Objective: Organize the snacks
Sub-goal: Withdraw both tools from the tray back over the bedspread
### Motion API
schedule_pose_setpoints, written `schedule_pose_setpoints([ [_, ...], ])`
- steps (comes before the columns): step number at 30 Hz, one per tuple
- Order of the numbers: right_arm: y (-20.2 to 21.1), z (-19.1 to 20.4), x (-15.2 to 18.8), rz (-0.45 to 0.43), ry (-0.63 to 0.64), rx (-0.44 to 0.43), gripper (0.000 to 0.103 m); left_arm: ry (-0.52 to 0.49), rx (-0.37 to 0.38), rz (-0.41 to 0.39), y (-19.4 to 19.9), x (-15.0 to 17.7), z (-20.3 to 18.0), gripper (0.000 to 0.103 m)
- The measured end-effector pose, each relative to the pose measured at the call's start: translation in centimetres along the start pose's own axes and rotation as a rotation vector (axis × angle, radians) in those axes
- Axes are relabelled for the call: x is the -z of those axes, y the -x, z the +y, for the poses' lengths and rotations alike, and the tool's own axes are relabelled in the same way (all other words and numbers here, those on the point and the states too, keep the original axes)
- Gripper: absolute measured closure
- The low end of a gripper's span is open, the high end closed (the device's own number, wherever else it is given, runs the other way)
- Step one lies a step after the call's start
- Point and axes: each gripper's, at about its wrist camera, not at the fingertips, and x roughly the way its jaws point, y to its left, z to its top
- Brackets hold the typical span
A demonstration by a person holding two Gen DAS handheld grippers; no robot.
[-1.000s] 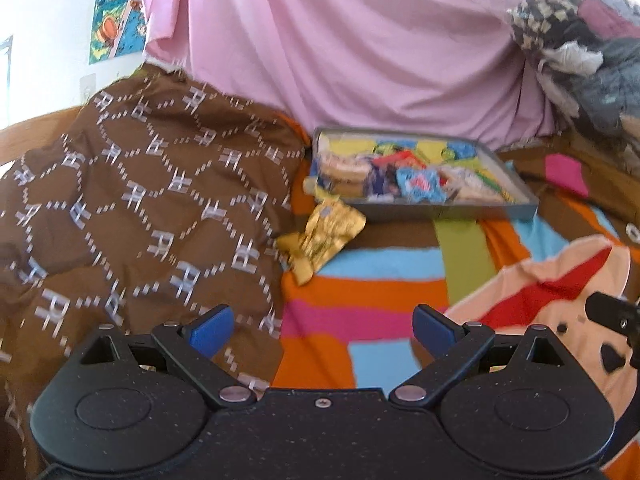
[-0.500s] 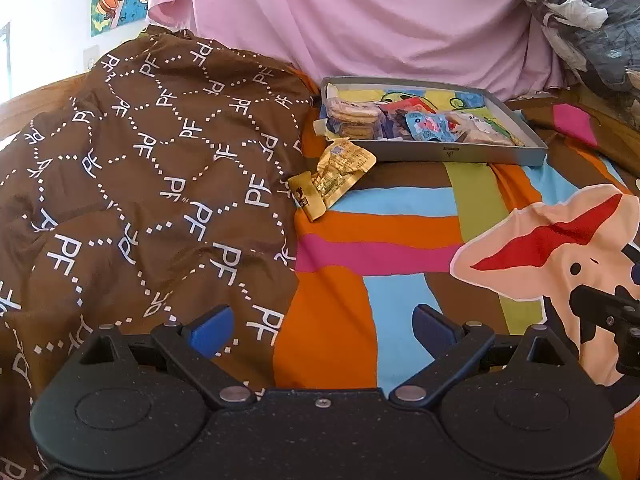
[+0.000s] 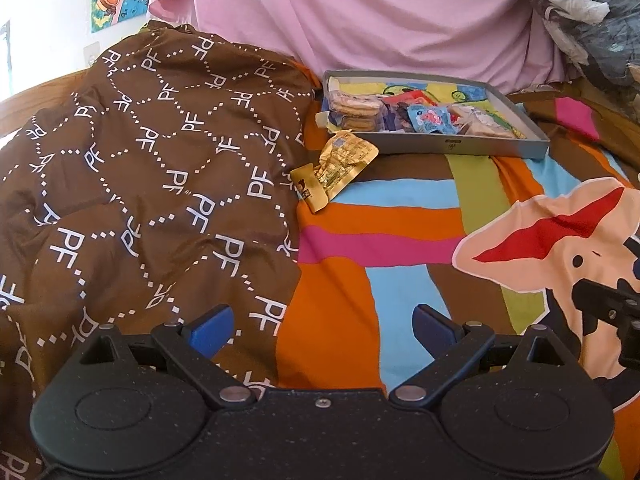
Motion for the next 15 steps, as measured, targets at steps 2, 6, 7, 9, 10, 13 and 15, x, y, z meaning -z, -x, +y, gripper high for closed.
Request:
schedule_pose_setpoints([
  [2, 0.06, -0.08, -0.02, -0.002, -0.005, 0.001, 0.0, 0.002, -0.002, -0.009, 0.05, -0.15, 0.06, 0.007],
  [6, -0.01, -0.25, -0.1, -0.003, -0.01, 0.008, 0.0, 0.026, -0.004, 0.004, -0.24, -0.33, 0.15, 0.007],
  [7, -0.01, -0.31, -0.1, -0.004, -0.011, 0.009, 0.0, 0.026, -0.003, 0.005, -0.25, -0.34, 0.15, 0.007],
  [9, -0.02, -0.42, -0.12, -0.003, -0.016, 0.009, 0.0, 0.018, -0.007, 0.001, -0.25, -0.33, 0.15, 0.007],
  [10, -0.04, -0.48, -0.16, -0.001, -0.019, 0.01, 0.0, 0.015, -0.011, 0.002, -0.26, -0.33, 0.12, 0.007],
  [13, 0.11, -0.61, -0.32, -0.009, -0.022, 0.013, 0.0, 0.011, -0.019, 0.006, -0.37, -0.51, 0.15, 0.007],
  [15, 0.12, -0.65, -0.42, -0.011, -0.022, 0.013, 0.0, 0.009, -0.026, 0.008, -0.44, -0.73, 0.22, 0.007],
])
